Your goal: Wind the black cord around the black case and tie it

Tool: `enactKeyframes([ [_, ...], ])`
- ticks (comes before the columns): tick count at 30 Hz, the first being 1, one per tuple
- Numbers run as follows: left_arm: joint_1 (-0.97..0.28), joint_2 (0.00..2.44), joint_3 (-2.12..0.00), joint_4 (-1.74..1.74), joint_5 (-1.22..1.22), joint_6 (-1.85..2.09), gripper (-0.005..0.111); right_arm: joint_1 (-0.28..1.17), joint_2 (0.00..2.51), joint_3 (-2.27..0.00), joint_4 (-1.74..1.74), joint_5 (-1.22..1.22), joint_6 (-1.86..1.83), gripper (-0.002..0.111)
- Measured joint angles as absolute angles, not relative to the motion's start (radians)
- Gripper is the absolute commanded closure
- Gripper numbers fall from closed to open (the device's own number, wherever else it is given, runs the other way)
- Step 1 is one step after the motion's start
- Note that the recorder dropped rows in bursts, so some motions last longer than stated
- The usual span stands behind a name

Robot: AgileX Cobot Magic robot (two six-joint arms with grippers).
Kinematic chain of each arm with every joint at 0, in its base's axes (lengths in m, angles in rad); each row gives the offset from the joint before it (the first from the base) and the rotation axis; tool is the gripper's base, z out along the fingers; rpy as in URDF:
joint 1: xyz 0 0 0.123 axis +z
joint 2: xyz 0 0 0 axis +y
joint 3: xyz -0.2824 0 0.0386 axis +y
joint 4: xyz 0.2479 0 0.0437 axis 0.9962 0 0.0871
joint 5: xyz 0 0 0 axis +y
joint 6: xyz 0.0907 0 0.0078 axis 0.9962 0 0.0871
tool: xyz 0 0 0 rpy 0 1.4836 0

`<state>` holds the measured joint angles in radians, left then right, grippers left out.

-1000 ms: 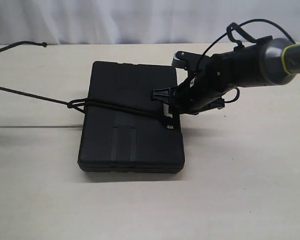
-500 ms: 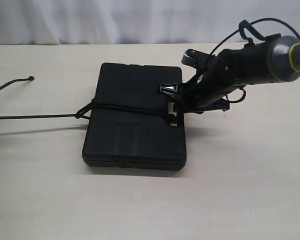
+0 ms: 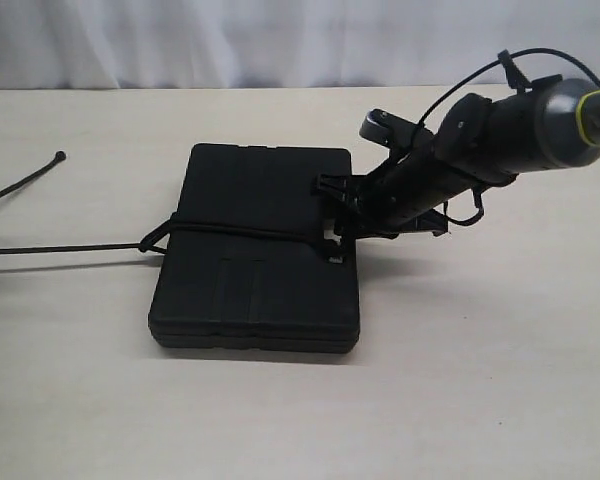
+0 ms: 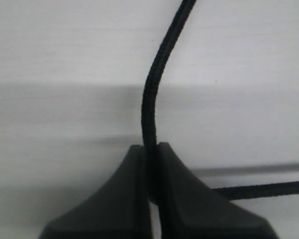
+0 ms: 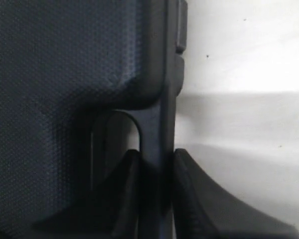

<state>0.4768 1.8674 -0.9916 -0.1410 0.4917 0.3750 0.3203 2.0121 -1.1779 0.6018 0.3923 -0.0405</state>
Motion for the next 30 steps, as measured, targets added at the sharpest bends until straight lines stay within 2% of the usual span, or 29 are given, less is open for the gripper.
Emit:
enactKeyframes([
  [6,0.517,1.844,-0.996,-0.026,0.397,0.386,0.058,0.290,2.012,-1.172,0.581,0.378,-0.056,0.104],
  [8,0.524,1.835,-1.002,-0.012,0.378,0.389,0.050,0.278,2.014,-1.173,0.566,0.362,-0.058,0.104],
  [10,0.524,1.833,-1.015,-0.024,0.376,0.389,0.046,0.273,2.016,-1.173,0.565,0.352,-0.060,0.104],
  [14,0.522,1.833,-1.075,-0.100,0.419,0.389,0.045,0.273,2.025,-1.173,0.567,0.345,-0.063,0.104],
  [19,0.522,1.833,-1.256,-0.286,0.638,0.403,0.045,0.273,2.027,-1.172,0.642,0.343,-0.108,0.104],
  [21,0.522,1.833,-1.305,-0.402,0.711,0.482,0.053,0.271,2.034,-1.170,0.757,0.338,-0.192,0.104],
  [23,0.522,1.833,-1.320,-0.548,0.768,0.583,0.083,0.273,2.038,-1.171,0.899,0.333,-0.313,0.104],
  [24,0.512,1.833,-1.320,-0.593,0.794,0.620,0.092,0.291,2.042,-1.184,0.941,0.313,-0.359,0.104],
  [25,0.501,1.833,-1.320,-0.597,0.802,0.632,0.106,0.302,2.044,-1.194,0.953,0.299,-0.373,0.104],
  [30,0.327,1.787,-1.320,-0.431,0.775,0.654,0.107,0.342,2.046,-1.248,0.945,0.261,-0.396,0.104],
])
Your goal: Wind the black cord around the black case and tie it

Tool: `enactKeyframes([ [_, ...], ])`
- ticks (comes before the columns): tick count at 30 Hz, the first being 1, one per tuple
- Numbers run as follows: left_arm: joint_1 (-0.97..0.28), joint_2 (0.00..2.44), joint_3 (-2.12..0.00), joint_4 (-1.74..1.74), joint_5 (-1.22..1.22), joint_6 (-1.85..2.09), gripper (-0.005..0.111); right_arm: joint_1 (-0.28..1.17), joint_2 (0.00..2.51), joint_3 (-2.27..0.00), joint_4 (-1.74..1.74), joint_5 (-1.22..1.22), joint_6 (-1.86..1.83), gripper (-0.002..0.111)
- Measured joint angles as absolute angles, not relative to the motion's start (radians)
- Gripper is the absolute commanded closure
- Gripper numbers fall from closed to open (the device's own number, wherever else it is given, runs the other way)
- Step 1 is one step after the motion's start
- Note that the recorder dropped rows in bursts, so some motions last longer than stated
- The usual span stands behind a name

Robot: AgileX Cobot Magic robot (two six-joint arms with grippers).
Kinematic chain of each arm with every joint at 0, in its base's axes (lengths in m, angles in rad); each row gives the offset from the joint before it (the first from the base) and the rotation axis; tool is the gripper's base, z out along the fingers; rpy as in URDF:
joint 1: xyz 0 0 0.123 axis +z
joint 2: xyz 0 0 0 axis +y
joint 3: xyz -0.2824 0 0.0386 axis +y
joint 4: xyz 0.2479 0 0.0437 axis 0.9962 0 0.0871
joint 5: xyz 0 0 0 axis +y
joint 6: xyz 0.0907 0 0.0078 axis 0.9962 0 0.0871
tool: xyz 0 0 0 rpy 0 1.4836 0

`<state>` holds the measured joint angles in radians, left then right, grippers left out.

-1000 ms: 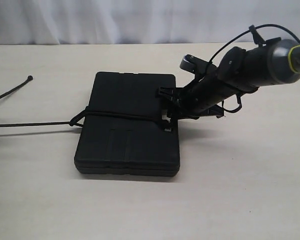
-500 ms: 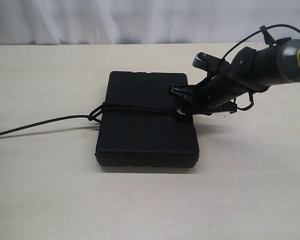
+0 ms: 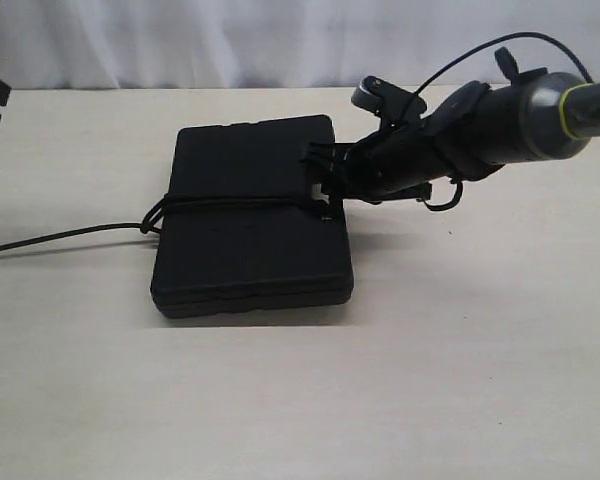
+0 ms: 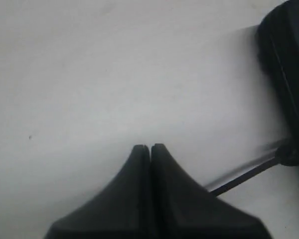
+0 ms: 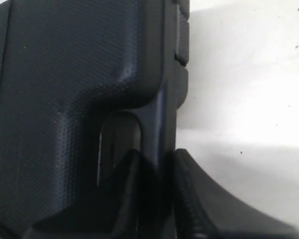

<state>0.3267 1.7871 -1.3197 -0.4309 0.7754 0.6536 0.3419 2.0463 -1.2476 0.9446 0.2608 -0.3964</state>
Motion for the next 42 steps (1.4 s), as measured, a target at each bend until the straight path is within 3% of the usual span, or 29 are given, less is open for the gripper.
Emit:
enactKeyframes([
  [6,0.220,1.679,-1.320,-0.409,0.712,0.652,0.107,0.342,2.076,-1.249,0.934,0.238,-0.368,0.101],
  [8,0.201,1.650,-1.320,-0.407,0.702,0.641,0.107,0.340,2.090,-1.249,0.934,0.230,-0.346,0.092],
  [13,0.154,1.575,-1.320,-0.402,0.696,0.628,0.107,0.338,2.092,-1.252,0.934,0.227,-0.330,0.056],
  [17,0.115,1.492,-1.295,-0.397,0.693,0.608,0.107,0.298,2.047,-1.257,0.858,0.274,-0.323,0.047],
  [21,0.072,1.384,-1.222,-0.331,0.646,0.520,0.107,0.206,1.974,-1.257,0.691,0.426,-0.241,0.053],
  [24,0.030,1.283,-1.165,-0.247,0.603,0.439,0.107,0.137,1.900,-1.257,0.540,0.564,-0.202,0.077],
  [26,-0.004,1.219,-1.130,-0.211,0.572,0.415,0.107,0.104,1.836,-1.258,0.422,0.660,-0.179,0.100],
  [27,-0.024,1.183,-1.112,-0.207,0.556,0.406,0.107,0.094,1.801,-1.259,0.357,0.712,-0.160,0.103],
  [35,-0.109,0.957,-0.926,-0.200,0.511,0.286,0.107,0.140,1.508,-1.188,-0.065,0.958,0.026,0.104],
  [42,-0.109,0.672,-0.658,-0.247,0.405,0.238,0.107,0.227,1.181,-0.925,-0.098,0.829,0.064,0.104],
])
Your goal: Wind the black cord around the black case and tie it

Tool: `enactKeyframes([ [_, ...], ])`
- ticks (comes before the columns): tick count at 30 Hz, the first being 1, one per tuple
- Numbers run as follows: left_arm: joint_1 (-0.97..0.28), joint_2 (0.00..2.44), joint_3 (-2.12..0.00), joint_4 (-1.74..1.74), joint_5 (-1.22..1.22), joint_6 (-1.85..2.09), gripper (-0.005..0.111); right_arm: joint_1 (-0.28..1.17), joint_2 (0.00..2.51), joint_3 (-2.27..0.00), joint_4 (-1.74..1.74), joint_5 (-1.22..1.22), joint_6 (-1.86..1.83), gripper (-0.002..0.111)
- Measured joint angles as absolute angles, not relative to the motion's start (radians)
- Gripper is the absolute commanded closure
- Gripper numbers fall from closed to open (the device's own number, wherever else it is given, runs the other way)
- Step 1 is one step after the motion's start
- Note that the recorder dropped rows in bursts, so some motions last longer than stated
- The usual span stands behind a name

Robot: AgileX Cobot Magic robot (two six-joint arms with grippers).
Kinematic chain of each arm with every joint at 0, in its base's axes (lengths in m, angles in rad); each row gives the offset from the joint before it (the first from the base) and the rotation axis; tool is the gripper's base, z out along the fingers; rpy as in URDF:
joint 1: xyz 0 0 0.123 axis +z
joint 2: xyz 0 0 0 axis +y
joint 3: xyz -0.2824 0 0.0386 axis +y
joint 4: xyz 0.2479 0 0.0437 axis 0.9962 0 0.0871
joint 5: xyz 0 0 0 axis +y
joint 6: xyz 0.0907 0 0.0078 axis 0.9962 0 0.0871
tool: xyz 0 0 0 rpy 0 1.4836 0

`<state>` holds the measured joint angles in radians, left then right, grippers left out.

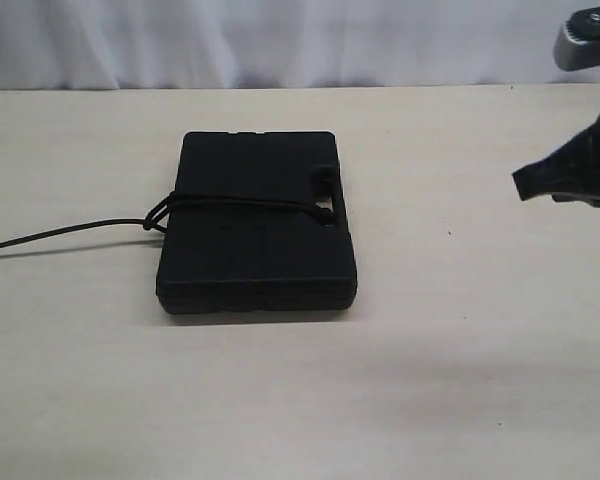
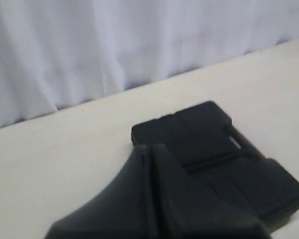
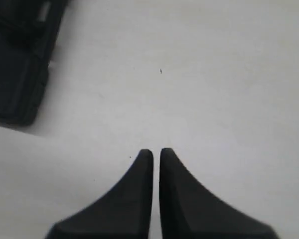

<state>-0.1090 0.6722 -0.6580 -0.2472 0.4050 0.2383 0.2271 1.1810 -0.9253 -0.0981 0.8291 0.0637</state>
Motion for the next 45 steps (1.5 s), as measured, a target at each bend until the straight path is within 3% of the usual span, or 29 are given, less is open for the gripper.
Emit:
enactKeyframes([
  [7,-0.109,0.317,-0.394,-0.329,0.089,0.232,0.107,0.234,0.745,-0.627,-0.098,0.481,0.068,0.104],
  [10,-0.109,0.269,-0.327,-0.339,-0.035,0.232,0.107,0.234,0.606,-0.525,-0.098,0.296,0.068,0.104],
  [14,-0.109,0.266,-0.299,-0.346,-0.014,0.232,0.107,0.234,0.479,-0.415,-0.098,0.136,0.068,0.104],
  [32,-0.109,0.249,-0.279,-0.328,0.074,0.232,0.107,0.244,0.298,-0.278,-0.098,0.109,0.068,0.104],
  [42,-0.109,0.014,-0.029,-0.160,0.078,0.232,0.107,0.244,0.031,-0.030,-0.062,0.107,0.068,0.104],
  [45,-0.107,0.006,-0.005,-0.117,0.200,0.232,0.107,0.244,0.008,-0.008,-0.013,0.176,0.068,0.104],
])
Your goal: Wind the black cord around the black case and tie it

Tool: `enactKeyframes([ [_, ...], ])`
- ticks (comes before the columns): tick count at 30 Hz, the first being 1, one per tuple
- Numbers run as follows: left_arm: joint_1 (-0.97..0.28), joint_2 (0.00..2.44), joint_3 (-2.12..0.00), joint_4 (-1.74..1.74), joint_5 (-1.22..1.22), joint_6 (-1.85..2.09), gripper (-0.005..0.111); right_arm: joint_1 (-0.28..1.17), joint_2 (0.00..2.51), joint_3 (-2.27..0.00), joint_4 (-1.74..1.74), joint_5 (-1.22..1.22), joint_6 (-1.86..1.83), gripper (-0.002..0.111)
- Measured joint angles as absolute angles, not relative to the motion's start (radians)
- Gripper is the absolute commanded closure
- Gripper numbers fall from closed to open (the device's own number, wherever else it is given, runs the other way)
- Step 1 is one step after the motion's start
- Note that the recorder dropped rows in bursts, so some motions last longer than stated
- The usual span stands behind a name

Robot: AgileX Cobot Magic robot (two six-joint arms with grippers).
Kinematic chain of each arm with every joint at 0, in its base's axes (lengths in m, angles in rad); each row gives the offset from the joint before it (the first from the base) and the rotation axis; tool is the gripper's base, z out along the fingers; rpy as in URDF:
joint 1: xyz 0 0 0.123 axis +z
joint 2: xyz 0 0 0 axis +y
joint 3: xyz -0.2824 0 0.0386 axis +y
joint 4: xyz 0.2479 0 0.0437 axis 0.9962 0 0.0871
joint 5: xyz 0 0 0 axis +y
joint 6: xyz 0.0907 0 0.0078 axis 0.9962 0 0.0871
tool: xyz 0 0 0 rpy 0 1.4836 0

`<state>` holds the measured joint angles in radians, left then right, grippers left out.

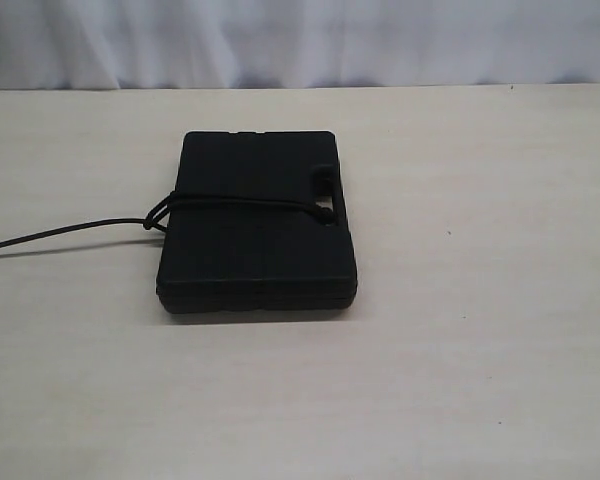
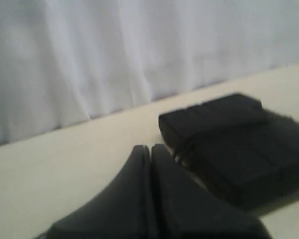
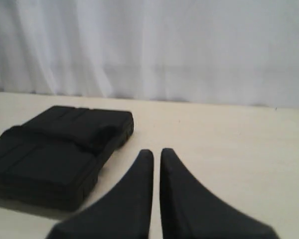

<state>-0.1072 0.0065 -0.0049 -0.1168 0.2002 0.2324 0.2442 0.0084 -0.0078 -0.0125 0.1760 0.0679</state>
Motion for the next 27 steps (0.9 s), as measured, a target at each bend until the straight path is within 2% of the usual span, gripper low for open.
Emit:
enactKeyframes([
  [3,-0.095,0.004,-0.002,-0.101,0.298,0.234,0.107,0.220,0.006,-0.004,0.006,0.259,0.068,0.104],
  [12,-0.014,0.003,-0.002,-0.089,0.313,0.234,0.107,0.067,0.006,-0.002,0.010,0.302,0.068,0.104],
  [27,-0.012,0.003,-0.002,-0.084,0.313,0.234,0.107,0.060,0.006,-0.002,0.010,0.306,0.068,0.104],
])
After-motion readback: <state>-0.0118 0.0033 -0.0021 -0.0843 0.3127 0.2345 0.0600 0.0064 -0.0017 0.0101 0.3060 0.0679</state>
